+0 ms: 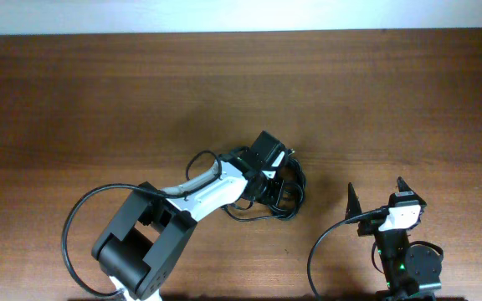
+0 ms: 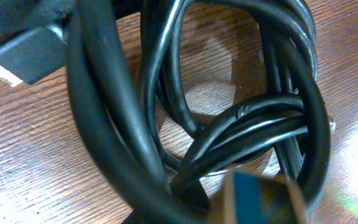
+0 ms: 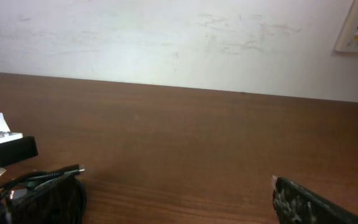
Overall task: Untangle cables
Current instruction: 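Grasp the cable bundle with the left gripper and lift it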
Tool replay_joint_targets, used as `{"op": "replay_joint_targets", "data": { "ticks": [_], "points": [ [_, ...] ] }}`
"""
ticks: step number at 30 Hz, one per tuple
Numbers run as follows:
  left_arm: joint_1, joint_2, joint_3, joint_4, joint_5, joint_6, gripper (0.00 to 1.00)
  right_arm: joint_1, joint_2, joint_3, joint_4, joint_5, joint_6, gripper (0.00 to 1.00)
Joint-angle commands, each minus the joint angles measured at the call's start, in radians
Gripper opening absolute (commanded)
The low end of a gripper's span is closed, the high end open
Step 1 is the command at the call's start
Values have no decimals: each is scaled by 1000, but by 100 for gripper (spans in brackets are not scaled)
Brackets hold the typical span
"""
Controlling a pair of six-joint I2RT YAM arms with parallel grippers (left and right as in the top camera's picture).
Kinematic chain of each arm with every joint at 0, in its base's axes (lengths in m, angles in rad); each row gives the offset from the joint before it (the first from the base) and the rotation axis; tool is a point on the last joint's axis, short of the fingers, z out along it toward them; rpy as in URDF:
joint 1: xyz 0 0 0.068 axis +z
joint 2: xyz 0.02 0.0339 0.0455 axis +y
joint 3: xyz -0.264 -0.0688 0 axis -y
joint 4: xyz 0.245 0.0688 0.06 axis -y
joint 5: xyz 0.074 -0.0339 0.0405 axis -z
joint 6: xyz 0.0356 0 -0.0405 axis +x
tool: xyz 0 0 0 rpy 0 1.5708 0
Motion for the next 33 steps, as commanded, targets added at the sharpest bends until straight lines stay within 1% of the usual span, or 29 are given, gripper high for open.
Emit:
{"op": "replay_joint_targets", "data": {
  "ticks": [1, 2, 8, 10, 14, 18, 20, 22, 24, 30, 33],
  "points": [
    [-2, -18, -3, -6, -29, 39, 0, -7, -8, -5, -7, 13, 3, 99],
    [-2, -34, -3, -9, -29, 58, 0, -7, -8, -5, -7, 13, 3, 99],
    [-2, -185, -3, -49, -30, 262, 0, -7, -8, -5, -7, 13, 3, 99],
    [-2, -231, -3, -68, -30, 302, 0, -7, -8, -5, -7, 13, 3, 99],
    [-2, -346, -3, -161, -30, 410, 0, -7, -8, -5, -7, 13, 3, 99],
    [-2, -417, -3, -230, -33, 501, 0, -7, -8, -5, -7, 13, 3, 99],
    [-2, -448, -3, -263, -79, 513, 0, -7, -8, -5, -7, 13, 3, 99],
    [-2, -484, -3, -303, -168, 513, 0, -7, -8, -5, -7, 13, 3, 99],
    [-2, -500, -3, -322, -218, 513, 0, -7, -8, -5, -7, 13, 3, 99],
    [-2, -549, -3, -391, -222, 513, 0, -7, -8, -5, -6, 12, 3, 99],
    [-2, -592, -3, -420, -196, 513, 0, -7, -8, -5, 2, -3, 4, 99]
  ]
}}
